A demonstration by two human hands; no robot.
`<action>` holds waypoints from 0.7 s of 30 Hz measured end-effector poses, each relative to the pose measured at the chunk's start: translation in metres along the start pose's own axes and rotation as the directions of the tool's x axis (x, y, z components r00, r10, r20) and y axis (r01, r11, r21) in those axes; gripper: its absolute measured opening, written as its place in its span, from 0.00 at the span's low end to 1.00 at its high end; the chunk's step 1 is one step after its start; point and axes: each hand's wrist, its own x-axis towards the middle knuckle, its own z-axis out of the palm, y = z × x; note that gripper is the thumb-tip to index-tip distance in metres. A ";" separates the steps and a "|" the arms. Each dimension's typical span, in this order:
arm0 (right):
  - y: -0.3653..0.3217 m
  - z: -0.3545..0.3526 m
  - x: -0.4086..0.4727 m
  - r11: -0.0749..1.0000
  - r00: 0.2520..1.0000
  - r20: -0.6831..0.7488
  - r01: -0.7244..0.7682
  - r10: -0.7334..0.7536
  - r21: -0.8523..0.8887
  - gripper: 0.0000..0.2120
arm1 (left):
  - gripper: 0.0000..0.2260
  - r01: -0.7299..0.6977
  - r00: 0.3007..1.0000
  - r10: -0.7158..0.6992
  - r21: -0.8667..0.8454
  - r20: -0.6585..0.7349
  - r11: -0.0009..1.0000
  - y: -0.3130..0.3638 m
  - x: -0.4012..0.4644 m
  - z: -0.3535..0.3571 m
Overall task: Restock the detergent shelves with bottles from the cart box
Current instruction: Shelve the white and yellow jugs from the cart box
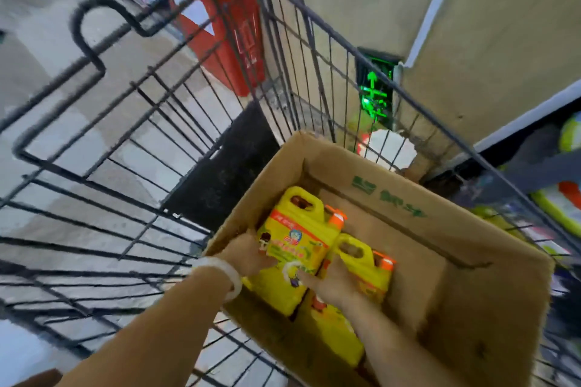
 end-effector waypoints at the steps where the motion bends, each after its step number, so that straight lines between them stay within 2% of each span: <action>1: 0.001 0.006 0.009 0.998 1.000 -0.010 -0.026 0.027 0.061 0.32 | 0.40 0.012 1.000 -0.011 -0.039 0.011 0.999 -0.001 0.010 0.006; 3: 0.001 0.016 0.023 0.977 0.998 -0.044 -0.045 0.055 0.206 0.32 | 0.53 0.059 0.998 -0.059 -0.080 -0.002 0.995 -0.002 0.026 0.014; 4: 0.001 0.019 0.028 0.959 0.995 -0.056 -0.066 0.085 0.277 0.32 | 0.54 0.089 0.996 -0.089 -0.077 0.001 0.993 -0.002 0.032 0.017; 8: 0.016 0.017 0.040 0.840 0.973 -0.044 -0.171 0.225 0.514 0.30 | 0.47 0.166 0.984 -0.158 -0.102 0.083 0.981 0.002 0.039 0.029; 13: 0.033 0.001 0.044 0.771 0.963 0.103 -0.261 0.249 0.581 0.30 | 0.54 0.219 0.969 -0.153 -0.388 0.194 0.895 0.004 0.052 0.041; 17: 0.042 -0.008 0.027 0.714 0.969 0.073 -0.223 0.236 0.664 0.33 | 0.50 0.174 0.981 -0.123 -0.397 0.150 0.901 0.014 0.046 0.042; 20: 0.046 -0.023 0.005 0.694 0.980 0.043 -0.167 0.193 0.701 0.42 | 0.45 0.119 0.989 -0.072 -0.412 0.128 0.903 0.028 0.027 0.035; 21: 0.045 -0.031 -0.004 0.698 0.985 0.034 -0.143 0.169 0.702 0.39 | 0.43 0.092 0.992 -0.048 -0.407 0.117 0.909 0.034 0.020 0.031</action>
